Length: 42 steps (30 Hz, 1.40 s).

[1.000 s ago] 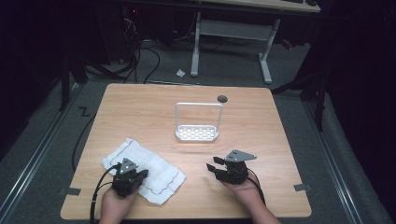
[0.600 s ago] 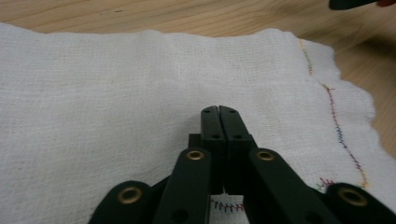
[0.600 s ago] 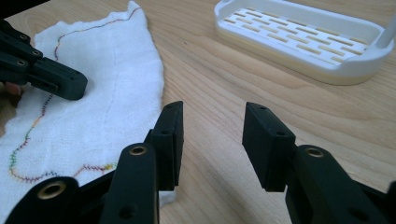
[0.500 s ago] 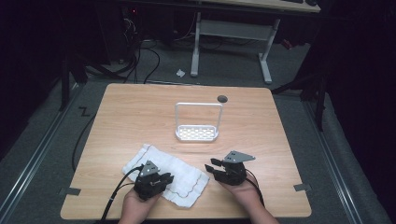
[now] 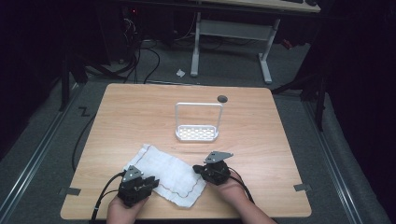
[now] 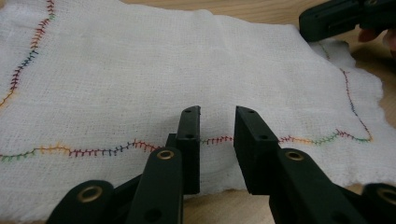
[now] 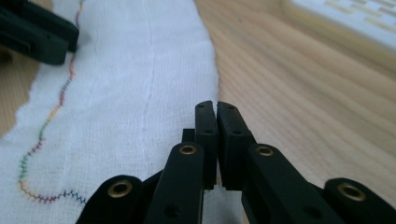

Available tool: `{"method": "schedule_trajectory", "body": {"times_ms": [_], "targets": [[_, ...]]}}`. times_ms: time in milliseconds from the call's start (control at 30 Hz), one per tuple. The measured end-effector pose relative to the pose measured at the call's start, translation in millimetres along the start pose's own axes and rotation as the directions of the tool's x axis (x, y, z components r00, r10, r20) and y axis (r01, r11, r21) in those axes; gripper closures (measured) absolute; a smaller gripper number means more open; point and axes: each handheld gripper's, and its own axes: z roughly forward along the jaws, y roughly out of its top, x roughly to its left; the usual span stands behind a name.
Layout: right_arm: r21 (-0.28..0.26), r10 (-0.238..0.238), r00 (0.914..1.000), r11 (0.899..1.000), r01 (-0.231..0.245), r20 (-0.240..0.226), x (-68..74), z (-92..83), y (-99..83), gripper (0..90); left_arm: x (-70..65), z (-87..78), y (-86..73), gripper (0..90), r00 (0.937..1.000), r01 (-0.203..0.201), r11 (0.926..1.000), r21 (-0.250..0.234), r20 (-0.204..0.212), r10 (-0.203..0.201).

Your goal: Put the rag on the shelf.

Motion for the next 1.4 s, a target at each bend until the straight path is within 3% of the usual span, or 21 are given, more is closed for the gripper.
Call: {"method": "schedule_trajectory", "body": {"times_ms": [133,400,500,600,733,900,1067,1200,1400], "targets": [[0.004,-0.006,1.0,1.0,0.006,0.006,6.3,-4.2,-6.6,88.3,1.9,8.8,8.7,71.4,1.0,-0.001,1.0,0.007,0.004,0.001],[-0.006,0.014,0.9999,1.0,-0.014,-0.002,23.8,-29.8,-33.2,88.1,2.7,34.5,29.8,71.4,0.9998,-0.009,0.9999,0.007,0.015,0.008],[-0.006,0.015,0.9999,1.0,-0.016,-0.007,28.0,-35.5,-37.8,84.8,-1.8,41.3,33.6,71.8,0.9992,-0.039,0.9992,0.005,0.002,0.039],[-0.056,0.022,0.9998,0.998,-0.022,0.0,25.2,-39.2,-32.4,83.1,-5.8,42.8,33.3,72.9,0.9983,-0.056,0.9984,0.002,-0.017,0.056],[-0.078,0.049,0.9984,0.996,-0.046,0.03,11.5,-28.6,-12.2,84.5,-4.6,39.2,28.0,73.8,0.9988,-0.049,0.9987,-0.011,-0.003,0.049],[-0.043,0.045,0.9965,0.998,-0.042,0.071,-4.8,4.8,17.0,87.2,-6.6,36.5,24.3,74.2,0.9983,-0.057,0.9982,-0.016,-0.008,0.057],[0.011,0.05,0.997,0.999,-0.051,0.06,-13.3,31.6,30.4,87.2,-5.4,36.1,23.5,74.3,0.9987,-0.051,0.9985,-0.02,0.001,0.051],[0.02,0.032,0.9978,0.999,-0.033,0.058,-9.1,26.6,23.7,88.7,-7.0,35.0,22.1,74.3,0.9978,-0.064,0.9979,-0.014,0.017,0.064],[-0.001,0.037,0.998,0.999,-0.037,0.052,5.7,-1.7,-6.3,88.8,-20.8,39.9,21.9,74.3,0.9937,-0.098,0.9952,-0.001,0.055,0.098]]}}
